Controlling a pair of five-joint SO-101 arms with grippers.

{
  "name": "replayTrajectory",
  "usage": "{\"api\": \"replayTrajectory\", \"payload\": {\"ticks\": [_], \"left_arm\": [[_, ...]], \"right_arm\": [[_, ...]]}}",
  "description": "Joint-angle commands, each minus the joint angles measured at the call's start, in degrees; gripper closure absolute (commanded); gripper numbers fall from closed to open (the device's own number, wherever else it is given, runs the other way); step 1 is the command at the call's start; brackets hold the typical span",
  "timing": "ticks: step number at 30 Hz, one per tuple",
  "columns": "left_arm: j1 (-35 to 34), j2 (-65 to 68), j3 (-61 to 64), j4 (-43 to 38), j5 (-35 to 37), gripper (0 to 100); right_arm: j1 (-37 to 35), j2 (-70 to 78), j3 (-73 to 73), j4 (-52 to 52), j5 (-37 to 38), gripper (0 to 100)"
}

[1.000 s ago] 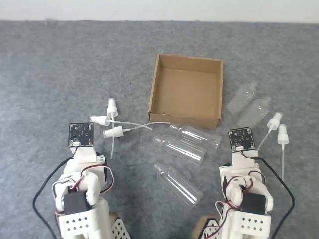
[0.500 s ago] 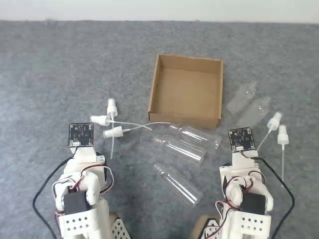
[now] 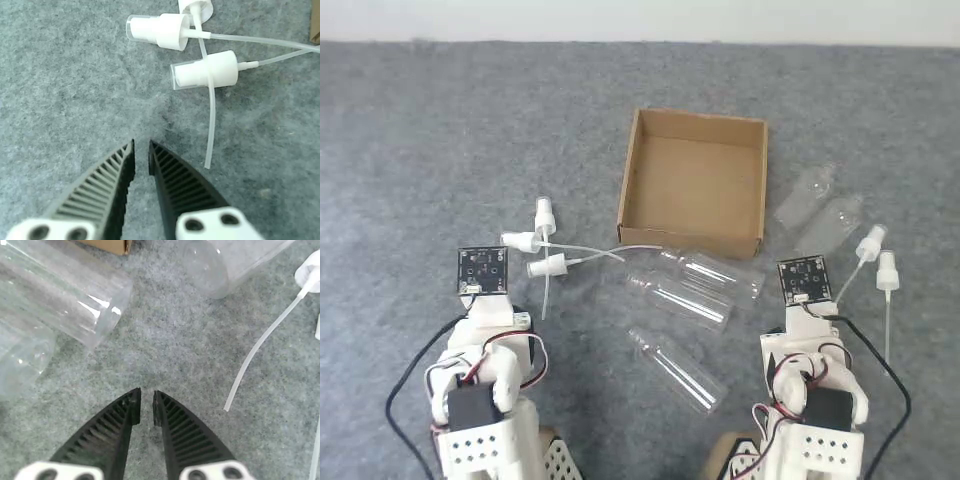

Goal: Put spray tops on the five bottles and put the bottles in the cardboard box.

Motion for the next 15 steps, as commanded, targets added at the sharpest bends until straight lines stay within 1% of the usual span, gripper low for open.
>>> {"api": "replayTrajectory", "payload": {"ticks": [1,12,15], "left_arm": [[-0.2,-1.2,-0.5,0.2,-0.2,96],[0.1,-1.2,-0.5,0.2,-0.3,95],[0.1,-1.2,-0.5,-1.9,-0.4,95]], "right_arm": [[0.1,0.4,1.3,0.3,-0.2,98.8],[0.0,0.4,1.3,0.3,-0.2,98.8],[0.0,0.4,1.3,0.3,-0.2,98.7]]}}
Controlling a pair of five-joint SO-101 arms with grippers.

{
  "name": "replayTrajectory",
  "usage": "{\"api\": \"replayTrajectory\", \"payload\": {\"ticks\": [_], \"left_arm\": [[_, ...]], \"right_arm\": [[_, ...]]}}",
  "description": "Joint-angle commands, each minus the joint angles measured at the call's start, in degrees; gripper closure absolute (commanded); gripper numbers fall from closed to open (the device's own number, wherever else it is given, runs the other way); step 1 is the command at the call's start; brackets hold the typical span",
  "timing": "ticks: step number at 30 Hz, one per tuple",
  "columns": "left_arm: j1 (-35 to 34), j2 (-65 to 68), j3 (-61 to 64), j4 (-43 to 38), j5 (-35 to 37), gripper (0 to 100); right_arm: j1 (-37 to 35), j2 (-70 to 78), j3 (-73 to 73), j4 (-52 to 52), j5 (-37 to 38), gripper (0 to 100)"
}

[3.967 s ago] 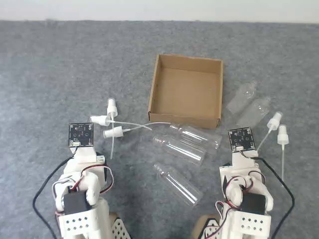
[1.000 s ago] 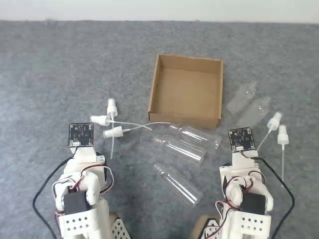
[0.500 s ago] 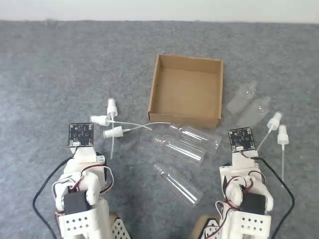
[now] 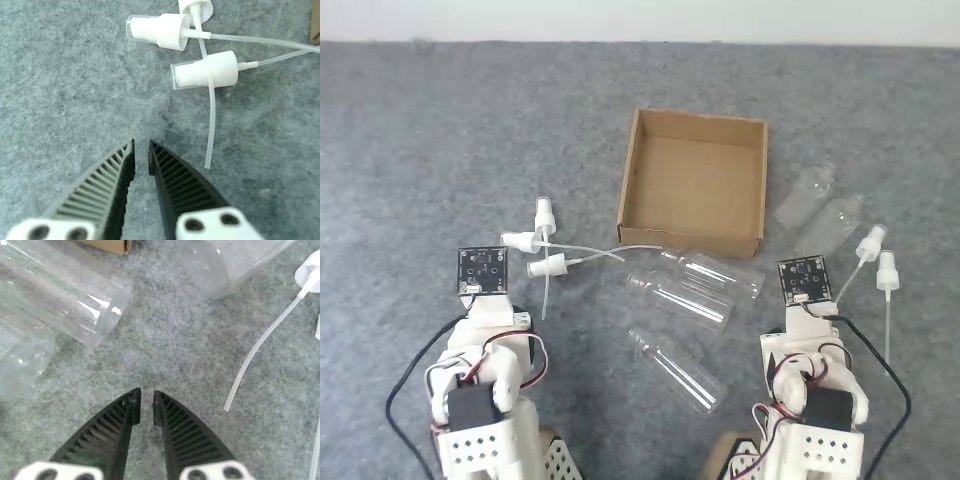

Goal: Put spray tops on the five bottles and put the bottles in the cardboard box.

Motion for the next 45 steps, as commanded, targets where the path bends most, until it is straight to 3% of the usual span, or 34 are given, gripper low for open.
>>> {"api": "replayTrajectory", "payload": {"ticks": [1,12,16,22,30,37,45], "left_arm": [[-0.1,-1.2,-0.5,-3.5,-0.5,95],[-0.3,-1.2,-0.5,-3.5,-0.5,95],[-0.3,-1.2,-0.5,-3.5,-0.5,95],[-0.3,-1.2,-0.5,-3.5,-0.5,95],[-0.3,-1.2,-0.5,-3.4,-0.5,95],[-0.3,-1.2,-0.5,-3.4,-0.5,95],[-0.3,-1.2,-0.5,-3.4,-0.5,96]], "right_arm": [[0.0,0.4,1.3,0.3,-0.2,98.7],[0.7,0.3,-0.1,-17.6,0.2,98.5],[3.3,0.3,-8.5,-14.6,6.0,98.4],[4.6,4.8,-25.8,-11.2,2.9,92.2],[4.8,39.1,-44.3,-14.7,-4.0,88.9],[4.5,72.5,-63.0,-13.8,-5.0,73.2],[4.3,98.9,-83.7,-7.3,-15.7,74.8]]}}
